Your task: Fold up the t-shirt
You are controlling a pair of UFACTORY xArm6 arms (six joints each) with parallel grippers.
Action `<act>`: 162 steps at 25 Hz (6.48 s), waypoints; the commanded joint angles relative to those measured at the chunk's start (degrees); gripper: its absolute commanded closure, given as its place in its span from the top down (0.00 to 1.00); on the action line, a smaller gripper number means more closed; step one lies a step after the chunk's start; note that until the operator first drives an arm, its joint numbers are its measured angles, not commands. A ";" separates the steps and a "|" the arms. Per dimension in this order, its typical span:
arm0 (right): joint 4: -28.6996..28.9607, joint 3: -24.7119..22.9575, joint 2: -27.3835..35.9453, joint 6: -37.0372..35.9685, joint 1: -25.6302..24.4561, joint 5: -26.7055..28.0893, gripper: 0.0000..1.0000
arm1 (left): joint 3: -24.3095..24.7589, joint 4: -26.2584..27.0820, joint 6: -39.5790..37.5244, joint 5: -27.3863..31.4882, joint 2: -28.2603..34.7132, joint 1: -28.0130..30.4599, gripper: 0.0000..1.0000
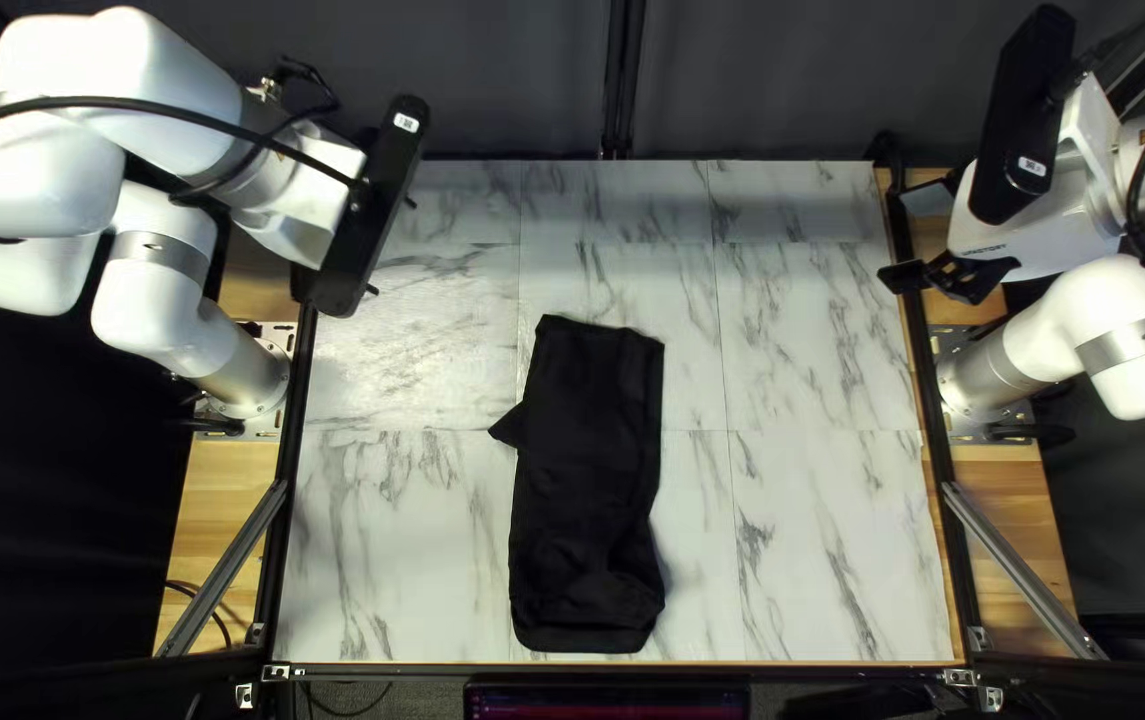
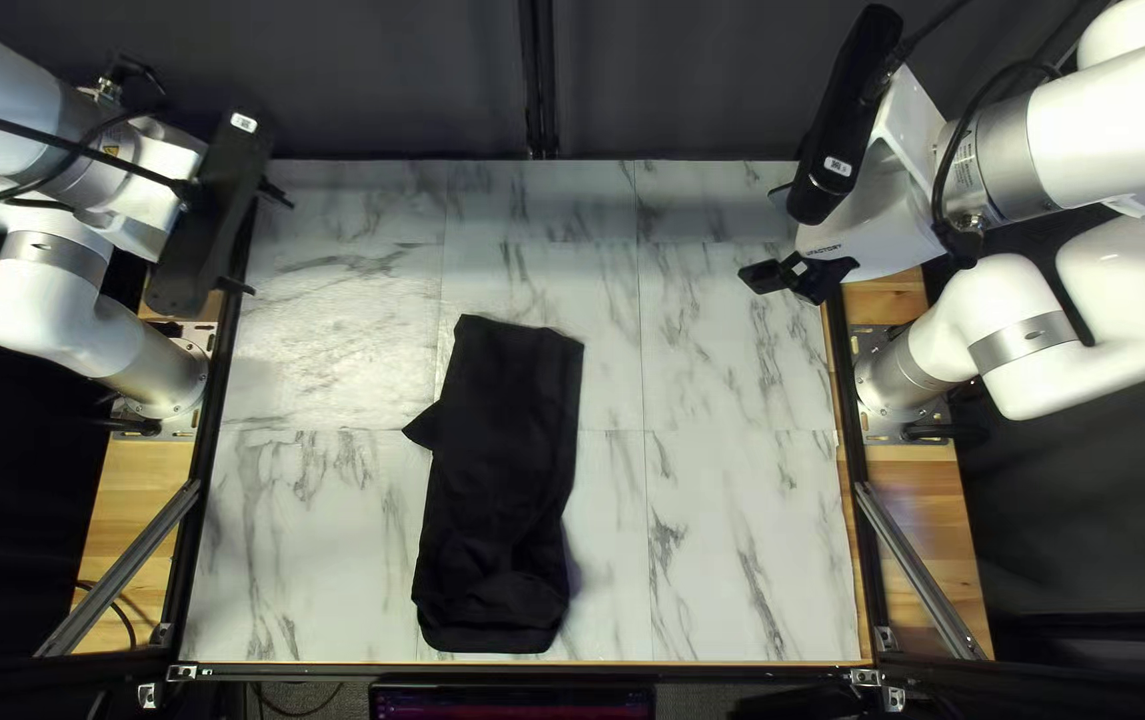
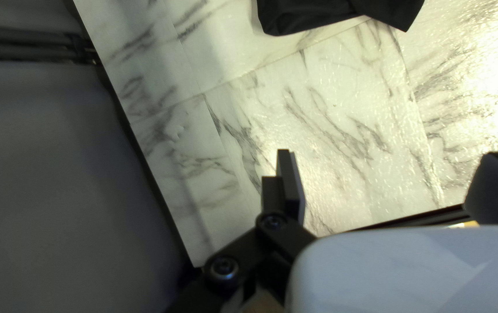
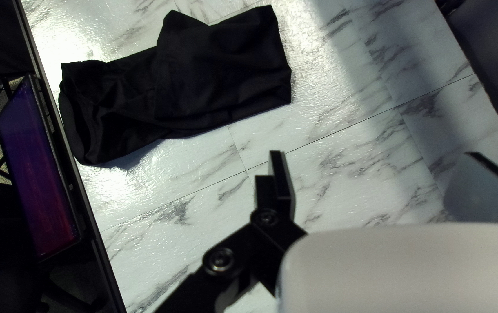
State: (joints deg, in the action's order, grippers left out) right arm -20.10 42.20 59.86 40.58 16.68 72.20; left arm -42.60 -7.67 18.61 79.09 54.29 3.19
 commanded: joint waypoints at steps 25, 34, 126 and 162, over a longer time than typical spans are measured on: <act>-6.32 -23.23 -24.23 -11.43 -12.96 -49.23 1.00 | 0.00 0.00 0.00 0.00 0.00 0.00 1.00; -6.71 -23.69 -23.69 -11.33 -12.93 -49.00 1.00 | 0.00 0.00 0.00 0.00 0.00 0.00 1.00; -66.43 0.50 -71.67 -4.03 -15.41 -44.34 0.60 | 0.00 0.00 0.00 0.00 0.00 0.00 1.00; -66.72 -5.07 -65.05 1.87 -22.85 -54.55 1.00 | 0.00 0.00 0.00 0.00 0.00 0.00 1.00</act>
State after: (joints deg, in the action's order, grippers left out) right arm -97.00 37.87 -5.85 50.83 -9.76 12.68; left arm -42.60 -7.67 18.61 79.09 54.29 3.19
